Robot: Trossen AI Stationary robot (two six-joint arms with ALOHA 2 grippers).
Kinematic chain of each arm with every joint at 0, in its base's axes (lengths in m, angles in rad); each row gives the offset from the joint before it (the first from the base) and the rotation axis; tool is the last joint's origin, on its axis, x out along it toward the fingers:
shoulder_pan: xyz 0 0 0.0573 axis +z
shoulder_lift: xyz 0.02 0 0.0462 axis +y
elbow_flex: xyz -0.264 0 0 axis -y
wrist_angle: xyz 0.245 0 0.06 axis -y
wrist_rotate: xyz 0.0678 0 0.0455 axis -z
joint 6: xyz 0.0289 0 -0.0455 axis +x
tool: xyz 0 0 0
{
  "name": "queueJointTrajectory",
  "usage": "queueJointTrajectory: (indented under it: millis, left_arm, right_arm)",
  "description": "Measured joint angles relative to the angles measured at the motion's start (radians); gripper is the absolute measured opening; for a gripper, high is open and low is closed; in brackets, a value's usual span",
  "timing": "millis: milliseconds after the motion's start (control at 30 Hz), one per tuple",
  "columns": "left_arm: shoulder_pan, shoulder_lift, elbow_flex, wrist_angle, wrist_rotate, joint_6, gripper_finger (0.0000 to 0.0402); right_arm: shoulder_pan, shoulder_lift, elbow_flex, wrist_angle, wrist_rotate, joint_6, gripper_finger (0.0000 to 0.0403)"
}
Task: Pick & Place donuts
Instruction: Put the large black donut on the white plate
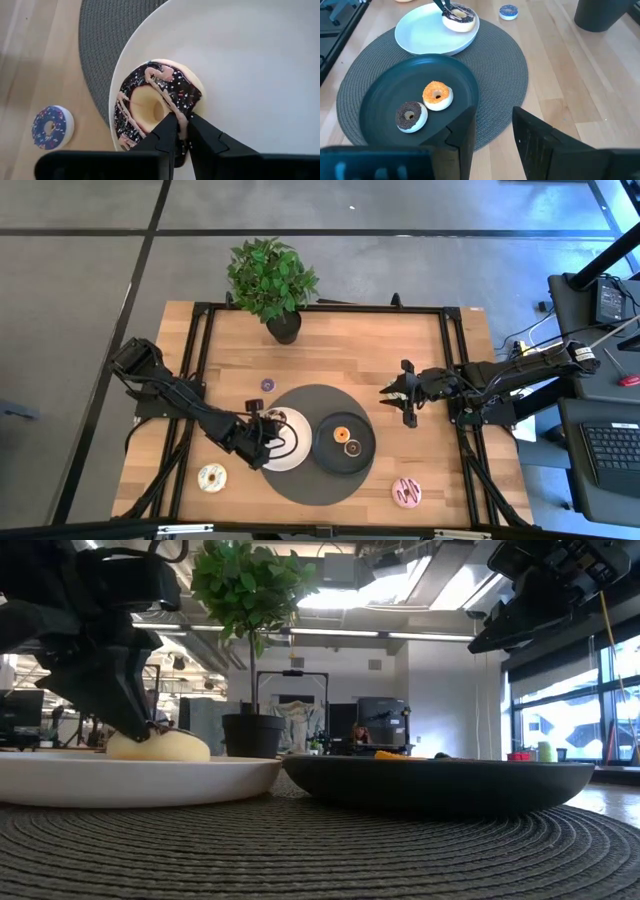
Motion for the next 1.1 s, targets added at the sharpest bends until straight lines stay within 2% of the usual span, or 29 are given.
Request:
queueJointTrajectory:
  millis: [333, 600, 800, 1100]
  left_arm:
    - [0.0, 0.0, 0.0, 0.032, -0.002, -0.001, 0.0047]
    - [0.0, 0.0, 0.0, 0.03, -0.052, 0.0, 0.0092]
    - [0.0, 0.0, 0.0, 0.025, -0.013, 0.026, 0.0118]
    - [0.0, 0.0, 0.0, 0.025, -0.008, 0.081, 0.014]
  right_arm:
    - [0.0, 0.0, 0.0, 0.0, 0.0, 0.0, 0.0131]
    - [0.0, 0.0, 0.0, 0.0, 0.0, 0.0, 0.0131]
    - [0.0, 0.0, 0.0, 0.0, 0.0, 0.0, 0.0131]
    - [0.0, 0.0, 0.0, -0.001, 0.0, 0.0, 0.0131]
